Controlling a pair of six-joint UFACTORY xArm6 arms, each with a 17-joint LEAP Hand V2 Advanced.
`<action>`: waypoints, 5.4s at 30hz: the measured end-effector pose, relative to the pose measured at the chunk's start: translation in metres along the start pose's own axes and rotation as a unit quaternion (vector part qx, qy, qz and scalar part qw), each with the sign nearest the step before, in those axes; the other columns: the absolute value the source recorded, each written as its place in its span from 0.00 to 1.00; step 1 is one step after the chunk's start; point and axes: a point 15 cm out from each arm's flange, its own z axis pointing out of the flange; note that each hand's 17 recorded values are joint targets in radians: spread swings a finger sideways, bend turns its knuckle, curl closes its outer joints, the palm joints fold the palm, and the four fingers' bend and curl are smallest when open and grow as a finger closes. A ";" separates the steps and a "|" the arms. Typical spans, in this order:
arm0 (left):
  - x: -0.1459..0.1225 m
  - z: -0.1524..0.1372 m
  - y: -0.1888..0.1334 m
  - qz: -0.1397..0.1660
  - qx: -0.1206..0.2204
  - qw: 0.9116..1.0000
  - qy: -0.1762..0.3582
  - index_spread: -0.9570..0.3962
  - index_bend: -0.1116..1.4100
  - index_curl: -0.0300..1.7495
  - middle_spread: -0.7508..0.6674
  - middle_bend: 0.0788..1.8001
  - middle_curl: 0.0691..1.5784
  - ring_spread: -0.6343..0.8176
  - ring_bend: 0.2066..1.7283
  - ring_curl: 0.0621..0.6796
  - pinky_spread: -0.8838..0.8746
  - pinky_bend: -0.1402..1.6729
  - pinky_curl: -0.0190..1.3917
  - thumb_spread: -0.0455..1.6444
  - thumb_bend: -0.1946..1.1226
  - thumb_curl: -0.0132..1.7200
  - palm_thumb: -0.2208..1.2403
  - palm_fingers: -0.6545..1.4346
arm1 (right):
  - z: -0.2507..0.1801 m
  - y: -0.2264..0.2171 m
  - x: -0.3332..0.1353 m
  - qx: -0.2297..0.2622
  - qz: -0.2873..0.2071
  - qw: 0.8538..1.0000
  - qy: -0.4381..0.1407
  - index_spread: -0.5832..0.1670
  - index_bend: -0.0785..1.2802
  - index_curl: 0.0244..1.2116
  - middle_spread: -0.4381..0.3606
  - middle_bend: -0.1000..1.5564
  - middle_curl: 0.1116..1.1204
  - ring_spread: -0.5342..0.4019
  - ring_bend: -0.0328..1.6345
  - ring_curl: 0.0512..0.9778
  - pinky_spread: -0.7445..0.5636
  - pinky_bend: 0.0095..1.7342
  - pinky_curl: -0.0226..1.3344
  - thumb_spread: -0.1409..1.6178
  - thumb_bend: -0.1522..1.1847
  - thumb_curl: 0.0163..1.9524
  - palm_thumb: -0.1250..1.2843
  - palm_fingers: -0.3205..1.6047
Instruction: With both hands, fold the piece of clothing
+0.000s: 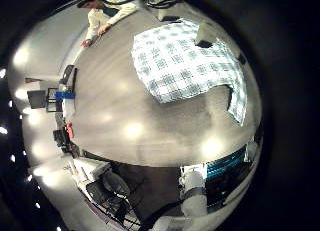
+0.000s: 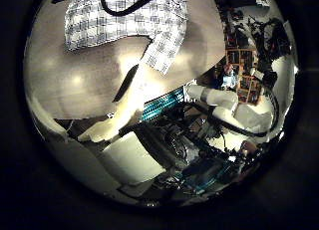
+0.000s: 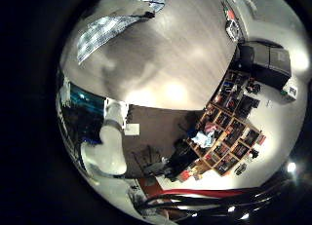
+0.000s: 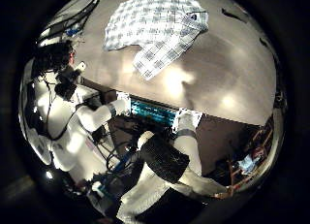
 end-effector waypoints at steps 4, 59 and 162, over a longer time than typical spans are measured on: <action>0.002 -0.003 0.019 0.001 -0.005 1.000 0.000 0.55 0.20 0.33 0.52 0.06 0.25 0.50 0.27 0.16 0.61 0.19 0.22 0.71 0.13 0.19 0.39 0.50 | 0.002 0.000 -0.002 -0.003 -0.001 1.000 -0.003 0.25 0.18 0.22 0.37 0.26 0.25 0.52 0.49 0.16 0.79 0.44 0.10 0.80 0.10 0.12 0.32 0.29; -0.073 0.180 -0.096 0.034 -0.127 0.990 -0.048 0.49 0.24 0.29 0.32 0.20 0.25 0.29 0.31 0.19 0.37 0.28 0.26 0.64 0.14 0.20 0.50 0.70 | 0.027 -0.042 0.011 -0.025 0.036 0.997 -0.062 0.25 0.18 0.24 0.43 0.27 0.26 0.47 0.48 0.16 0.77 0.41 0.08 0.81 0.10 0.12 0.34 0.33; -0.033 0.020 0.012 0.099 -0.062 0.993 0.012 0.20 0.29 0.61 0.17 0.46 0.46 0.09 0.45 0.68 0.10 0.38 0.55 0.80 0.09 0.16 0.38 0.61 | 0.032 -0.096 -0.024 0.126 0.022 0.992 0.020 0.43 0.89 0.74 0.35 0.85 0.78 0.34 0.86 0.75 0.46 0.82 0.50 0.61 0.11 0.40 0.82 0.72</action>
